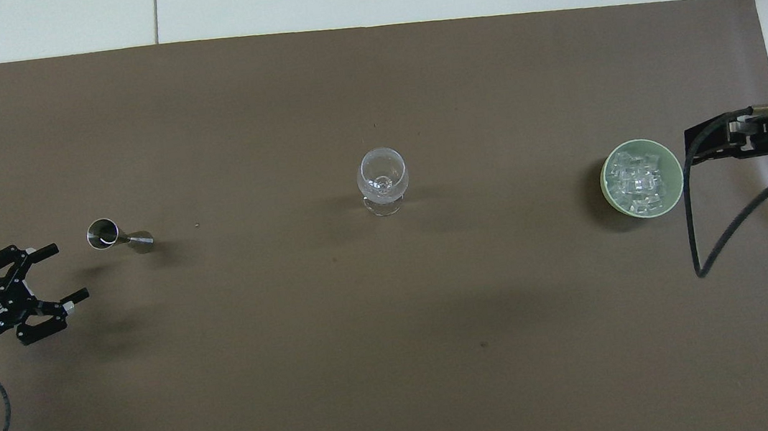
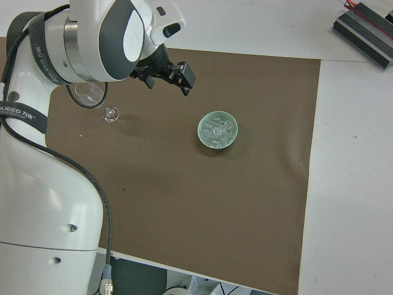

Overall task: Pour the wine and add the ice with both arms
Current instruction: 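Grasp the silver jigger with the left gripper and lift it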

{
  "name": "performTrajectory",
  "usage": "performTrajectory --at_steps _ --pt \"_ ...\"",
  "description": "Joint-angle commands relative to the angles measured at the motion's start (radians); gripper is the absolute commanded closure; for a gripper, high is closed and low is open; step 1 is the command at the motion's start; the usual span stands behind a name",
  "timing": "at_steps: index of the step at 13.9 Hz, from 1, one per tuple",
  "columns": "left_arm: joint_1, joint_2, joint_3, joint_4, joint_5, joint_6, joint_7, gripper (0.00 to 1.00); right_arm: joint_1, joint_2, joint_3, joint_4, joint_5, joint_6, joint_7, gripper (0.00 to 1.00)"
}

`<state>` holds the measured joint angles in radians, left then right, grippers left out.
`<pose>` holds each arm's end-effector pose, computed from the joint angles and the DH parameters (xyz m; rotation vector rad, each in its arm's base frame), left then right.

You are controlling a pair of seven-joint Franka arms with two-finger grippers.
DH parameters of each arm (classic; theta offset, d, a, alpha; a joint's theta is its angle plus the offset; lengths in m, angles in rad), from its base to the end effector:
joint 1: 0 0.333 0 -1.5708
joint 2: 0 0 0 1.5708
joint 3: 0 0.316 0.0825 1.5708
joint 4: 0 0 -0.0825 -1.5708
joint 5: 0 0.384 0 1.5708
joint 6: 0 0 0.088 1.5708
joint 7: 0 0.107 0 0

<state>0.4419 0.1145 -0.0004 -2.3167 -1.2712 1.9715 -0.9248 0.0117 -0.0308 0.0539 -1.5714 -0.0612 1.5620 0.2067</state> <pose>0.4753 0.1568 0.2948 0.9687 1.9186 -0.7332 0.5436 0.0296 0.6405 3.0741 -0.2191 0.0458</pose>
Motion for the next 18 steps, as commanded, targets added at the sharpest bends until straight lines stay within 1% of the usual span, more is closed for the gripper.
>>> performTrajectory --at_steps 1,4,10,17,18 --pt "-0.002 0.037 -0.010 -0.018 -0.095 0.016 0.053 0.00 -0.007 -0.023 0.003 -0.022 0.004 -0.008 -0.027 0.00" --pt "-0.028 0.060 -0.010 -0.046 -0.202 0.041 0.171 0.00 -0.007 -0.023 0.003 -0.022 0.004 -0.008 -0.027 0.00" --pt "-0.141 0.067 -0.010 -0.069 -0.399 0.124 0.234 0.00 -0.007 -0.023 0.003 -0.022 0.004 -0.008 -0.027 0.00" --pt "-0.163 0.080 -0.010 -0.078 -0.456 0.147 0.259 0.00 -0.007 -0.023 0.003 -0.022 0.004 -0.008 -0.027 0.00" --pt "-0.164 0.080 -0.010 -0.078 -0.462 0.147 0.257 0.04 -0.007 -0.023 0.003 -0.022 0.004 -0.008 -0.027 0.00"
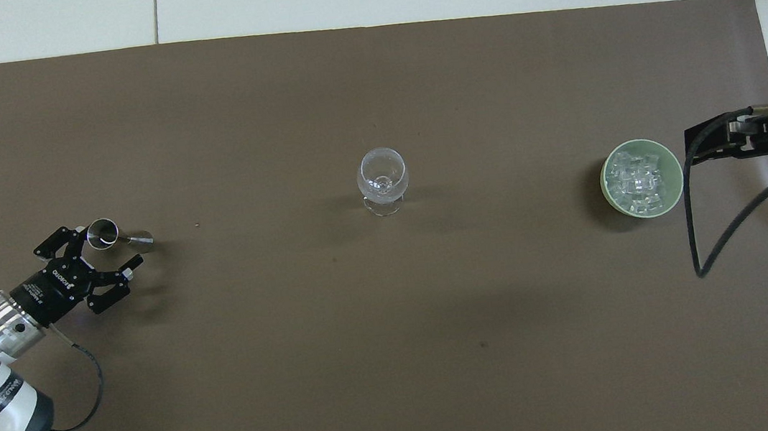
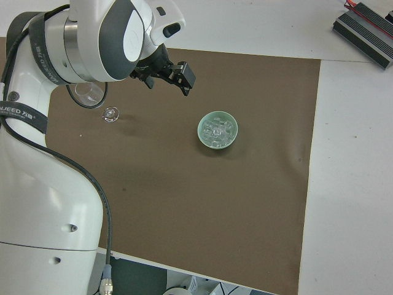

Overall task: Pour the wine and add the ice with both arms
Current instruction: 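Grasp the silver jigger with the left gripper and lift it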

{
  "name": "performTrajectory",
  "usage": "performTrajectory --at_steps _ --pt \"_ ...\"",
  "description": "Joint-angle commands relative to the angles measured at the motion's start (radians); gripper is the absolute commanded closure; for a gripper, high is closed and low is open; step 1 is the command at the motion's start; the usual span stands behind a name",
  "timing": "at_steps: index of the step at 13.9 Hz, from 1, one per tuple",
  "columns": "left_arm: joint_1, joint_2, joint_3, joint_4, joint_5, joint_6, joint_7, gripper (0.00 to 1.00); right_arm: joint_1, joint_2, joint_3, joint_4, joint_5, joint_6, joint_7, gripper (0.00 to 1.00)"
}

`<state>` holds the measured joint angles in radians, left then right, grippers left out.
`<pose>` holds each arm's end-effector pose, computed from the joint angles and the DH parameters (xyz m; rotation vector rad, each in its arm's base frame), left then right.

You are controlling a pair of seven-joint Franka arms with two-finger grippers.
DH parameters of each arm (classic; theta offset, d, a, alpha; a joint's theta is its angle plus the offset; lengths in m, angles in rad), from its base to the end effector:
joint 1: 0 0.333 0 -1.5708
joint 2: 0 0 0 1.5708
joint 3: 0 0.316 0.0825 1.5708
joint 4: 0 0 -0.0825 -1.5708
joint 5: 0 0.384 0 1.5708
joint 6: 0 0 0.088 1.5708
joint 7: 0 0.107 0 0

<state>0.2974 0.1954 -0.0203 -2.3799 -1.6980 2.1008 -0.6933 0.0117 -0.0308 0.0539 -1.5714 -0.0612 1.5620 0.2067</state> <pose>0.4871 0.0890 0.2409 0.7847 1.8392 -0.6409 0.5436 0.0296 0.6405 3.0741 -0.2191 0.0458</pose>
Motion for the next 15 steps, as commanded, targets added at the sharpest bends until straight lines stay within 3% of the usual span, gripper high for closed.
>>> performTrajectory --at_steps 1,3,7,15 --pt "-0.021 0.001 0.010 -0.015 -0.043 0.018 0.028 0.10 -0.007 -0.023 0.003 -0.022 0.004 -0.008 -0.027 0.00" --pt "-0.026 0.001 0.010 -0.015 -0.055 0.018 0.028 0.22 -0.007 -0.023 0.003 -0.022 0.004 -0.008 -0.027 0.00" --pt "-0.024 0.001 0.010 -0.015 -0.055 0.018 0.026 0.33 -0.007 -0.023 0.003 -0.022 0.006 -0.008 -0.027 0.00" --pt "-0.023 0.001 0.010 -0.015 -0.057 0.018 0.026 0.75 -0.007 -0.023 0.003 -0.022 0.004 -0.008 -0.027 0.00"
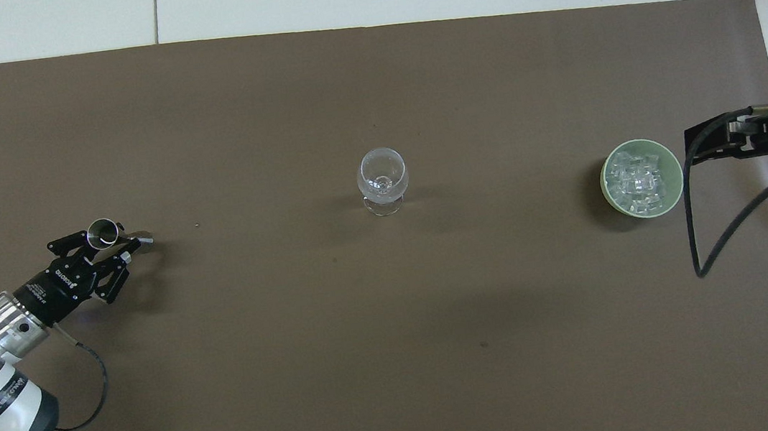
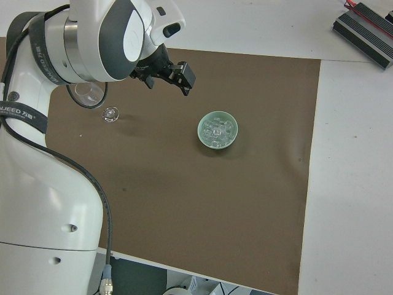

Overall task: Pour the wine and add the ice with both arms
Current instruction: 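Grasp the silver jigger with the left gripper and lift it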

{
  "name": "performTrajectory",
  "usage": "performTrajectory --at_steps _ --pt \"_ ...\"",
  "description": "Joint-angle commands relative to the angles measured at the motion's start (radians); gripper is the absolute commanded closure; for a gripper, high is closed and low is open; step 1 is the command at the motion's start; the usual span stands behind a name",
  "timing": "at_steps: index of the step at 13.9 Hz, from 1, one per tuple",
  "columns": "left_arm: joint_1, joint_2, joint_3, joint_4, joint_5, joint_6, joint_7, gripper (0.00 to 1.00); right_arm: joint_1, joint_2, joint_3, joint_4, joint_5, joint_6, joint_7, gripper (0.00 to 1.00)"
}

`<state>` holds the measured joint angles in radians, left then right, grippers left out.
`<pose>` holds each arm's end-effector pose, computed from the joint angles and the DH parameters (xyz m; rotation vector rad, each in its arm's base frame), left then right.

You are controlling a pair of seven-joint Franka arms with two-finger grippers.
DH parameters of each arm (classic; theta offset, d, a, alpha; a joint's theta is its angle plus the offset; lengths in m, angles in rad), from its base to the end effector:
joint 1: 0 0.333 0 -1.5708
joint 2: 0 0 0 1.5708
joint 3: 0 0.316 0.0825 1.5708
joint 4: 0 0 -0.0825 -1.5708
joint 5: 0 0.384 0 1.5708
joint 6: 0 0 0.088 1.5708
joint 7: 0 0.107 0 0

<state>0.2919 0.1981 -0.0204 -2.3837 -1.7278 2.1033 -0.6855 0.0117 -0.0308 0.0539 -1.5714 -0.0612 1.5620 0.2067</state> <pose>0.4869 0.0867 0.2389 0.7608 1.8371 -0.6372 0.5436 0.0296 0.6405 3.0741 -0.2191 0.0458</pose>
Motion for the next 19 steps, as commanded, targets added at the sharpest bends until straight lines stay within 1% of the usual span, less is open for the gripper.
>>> performTrajectory --at_steps 1,2,4,5,7,14,16,19 --pt "-0.017 -0.002 0.010 -0.011 -0.027 0.015 0.018 0.80 -0.007 -0.023 0.003 -0.022 0.004 -0.008 -0.027 0.00" --pt "-0.016 -0.002 0.010 -0.011 -0.027 0.017 0.018 0.87 -0.007 -0.023 0.003 -0.022 0.004 -0.008 -0.027 0.00" --pt "-0.014 0.000 0.010 -0.009 -0.027 0.018 0.017 0.96 -0.007 -0.023 0.003 -0.022 0.004 -0.008 -0.027 0.00" --pt "-0.014 0.000 0.010 -0.008 -0.027 0.020 0.017 0.98 -0.007 -0.023 0.003 -0.022 0.004 -0.008 -0.027 0.00" --pt "-0.014 0.003 0.010 0.003 -0.027 0.017 0.017 1.00 -0.007 -0.023 0.003 -0.022 0.004 -0.008 -0.027 0.00" --pt "-0.026 0.004 0.005 0.058 -0.026 -0.013 0.011 1.00 -0.007 -0.023 0.003 -0.022 0.004 -0.008 -0.027 0.00" --pt "-0.046 -0.005 -0.001 0.067 -0.027 -0.009 0.014 1.00 -0.007 -0.023 0.003 -0.022 0.004 -0.008 -0.027 0.00" --pt "-0.100 -0.031 -0.004 0.098 -0.027 0.029 -0.017 1.00 -0.007 -0.023 0.003 -0.022 0.004 -0.008 -0.027 0.00"
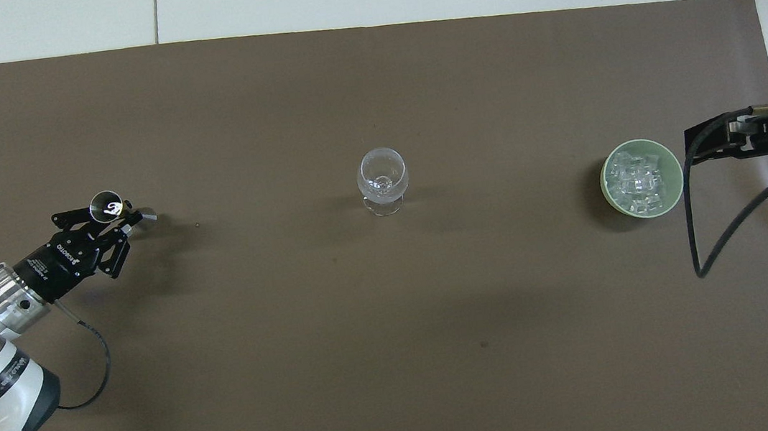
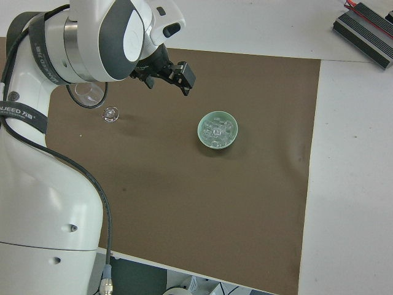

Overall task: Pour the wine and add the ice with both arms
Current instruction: 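Grasp the silver jigger with the left gripper and lift it, then carry the jigger with the left gripper over the clear wine glass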

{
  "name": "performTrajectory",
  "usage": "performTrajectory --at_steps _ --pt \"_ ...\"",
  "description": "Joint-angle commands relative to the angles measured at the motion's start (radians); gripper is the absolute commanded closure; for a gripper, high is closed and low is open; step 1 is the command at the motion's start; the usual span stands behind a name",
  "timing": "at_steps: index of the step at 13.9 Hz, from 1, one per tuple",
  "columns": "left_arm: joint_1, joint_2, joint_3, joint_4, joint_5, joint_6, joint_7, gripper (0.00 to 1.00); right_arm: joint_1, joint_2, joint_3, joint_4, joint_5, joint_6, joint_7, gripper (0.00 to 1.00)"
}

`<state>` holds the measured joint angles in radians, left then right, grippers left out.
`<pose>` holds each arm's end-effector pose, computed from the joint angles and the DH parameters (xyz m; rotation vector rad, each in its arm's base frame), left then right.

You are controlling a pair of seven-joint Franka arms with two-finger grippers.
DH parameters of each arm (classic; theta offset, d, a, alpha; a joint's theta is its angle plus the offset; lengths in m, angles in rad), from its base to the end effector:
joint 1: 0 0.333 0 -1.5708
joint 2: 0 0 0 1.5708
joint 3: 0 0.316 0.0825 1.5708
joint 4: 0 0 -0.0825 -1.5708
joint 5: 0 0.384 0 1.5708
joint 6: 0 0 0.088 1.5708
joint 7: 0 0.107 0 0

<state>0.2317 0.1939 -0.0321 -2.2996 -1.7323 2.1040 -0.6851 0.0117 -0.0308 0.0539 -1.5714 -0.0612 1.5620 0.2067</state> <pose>0.5230 0.0580 0.2720 0.8516 1.7454 -0.6229 0.5436 0.0296 0.6405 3.0741 -0.2191 0.0458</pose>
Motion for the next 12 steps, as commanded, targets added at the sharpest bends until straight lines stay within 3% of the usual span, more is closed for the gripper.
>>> performTrajectory --at_steps 1,12 --pt "-0.064 -0.036 0.006 0.022 -0.026 0.053 -0.033 1.00 -0.007 -0.023 0.003 -0.022 0.004 -0.008 -0.027 0.00" --pt "-0.371 -0.119 0.006 0.089 -0.174 0.399 -0.131 1.00 -0.007 -0.023 0.003 -0.022 0.004 -0.008 -0.027 0.00"
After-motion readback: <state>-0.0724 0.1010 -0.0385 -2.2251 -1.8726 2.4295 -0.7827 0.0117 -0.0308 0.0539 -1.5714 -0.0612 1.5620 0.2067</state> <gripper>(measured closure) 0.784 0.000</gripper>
